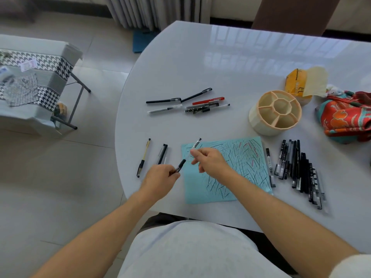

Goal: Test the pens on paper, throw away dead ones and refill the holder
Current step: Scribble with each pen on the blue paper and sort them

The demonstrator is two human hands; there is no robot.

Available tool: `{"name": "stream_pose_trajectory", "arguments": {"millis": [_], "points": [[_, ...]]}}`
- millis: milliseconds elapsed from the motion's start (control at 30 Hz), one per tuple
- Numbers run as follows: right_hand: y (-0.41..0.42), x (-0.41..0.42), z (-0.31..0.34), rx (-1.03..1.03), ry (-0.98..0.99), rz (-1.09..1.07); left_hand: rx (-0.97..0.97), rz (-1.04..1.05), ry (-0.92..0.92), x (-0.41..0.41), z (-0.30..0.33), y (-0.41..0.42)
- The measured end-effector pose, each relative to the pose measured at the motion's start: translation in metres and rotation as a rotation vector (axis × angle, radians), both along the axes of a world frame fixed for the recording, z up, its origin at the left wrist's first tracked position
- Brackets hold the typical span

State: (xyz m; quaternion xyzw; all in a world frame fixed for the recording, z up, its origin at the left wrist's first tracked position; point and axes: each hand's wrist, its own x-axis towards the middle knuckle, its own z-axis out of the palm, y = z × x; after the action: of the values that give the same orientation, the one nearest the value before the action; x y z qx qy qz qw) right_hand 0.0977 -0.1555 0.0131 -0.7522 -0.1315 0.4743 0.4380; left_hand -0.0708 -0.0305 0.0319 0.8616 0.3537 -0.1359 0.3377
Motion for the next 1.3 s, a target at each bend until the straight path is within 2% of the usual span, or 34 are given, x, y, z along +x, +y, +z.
{"name": "stream_pose_trajectory", "arguments": {"millis": [67, 167, 267, 367, 533, 700, 800, 900, 1000, 1067, 1200, 1300], "points": [[0.023, 0.022, -0.001, -0.027, -0.108, -0.072, 0.025, 0.126, 0.021, -0.013, -0.004, 0.016], [0.048, 0.064, -0.004, -0.098, -0.399, -0.087, 0.087, 0.220, 0.102, -0.033, -0.015, 0.039], [0.066, 0.105, -0.007, -0.213, -0.675, -0.002, 0.121, 0.258, 0.178, -0.047, -0.027, 0.055], [0.076, 0.132, -0.012, -0.308, -0.870, 0.140, 0.127, 0.243, 0.226, -0.053, -0.033, 0.063], [0.083, 0.147, -0.020, -0.413, -1.019, 0.401, 0.117, 0.229, 0.261, -0.054, -0.035, 0.070], [0.082, 0.144, -0.020, -0.475, -1.115, 0.504, 0.150, 0.193, 0.189, -0.044, -0.025, 0.069], [0.071, 0.134, -0.013, -0.452, -1.077, 0.492, 0.160, 0.132, 0.062, -0.030, -0.015, 0.063], [0.050, 0.114, -0.004, -0.319, -0.904, 0.429, 0.106, 0.112, -0.132, -0.010, -0.006, 0.054], [0.017, 0.087, 0.009, -0.182, -0.731, 0.434, 0.040, 0.062, -0.244, 0.014, 0.003, 0.041], [-0.006, 0.067, 0.018, -0.086, -0.614, 0.420, -0.014, -0.035, -0.239, 0.028, 0.007, 0.031], [-0.046, 0.040, 0.026, -0.026, -0.387, 0.260, -0.047, -0.293, -0.103, 0.046, 0.006, 0.011], [-0.071, 0.032, 0.027, 0.044, -0.152, 0.085, -0.125, -0.338, -0.069, 0.045, 0.003, -0.004]]}}
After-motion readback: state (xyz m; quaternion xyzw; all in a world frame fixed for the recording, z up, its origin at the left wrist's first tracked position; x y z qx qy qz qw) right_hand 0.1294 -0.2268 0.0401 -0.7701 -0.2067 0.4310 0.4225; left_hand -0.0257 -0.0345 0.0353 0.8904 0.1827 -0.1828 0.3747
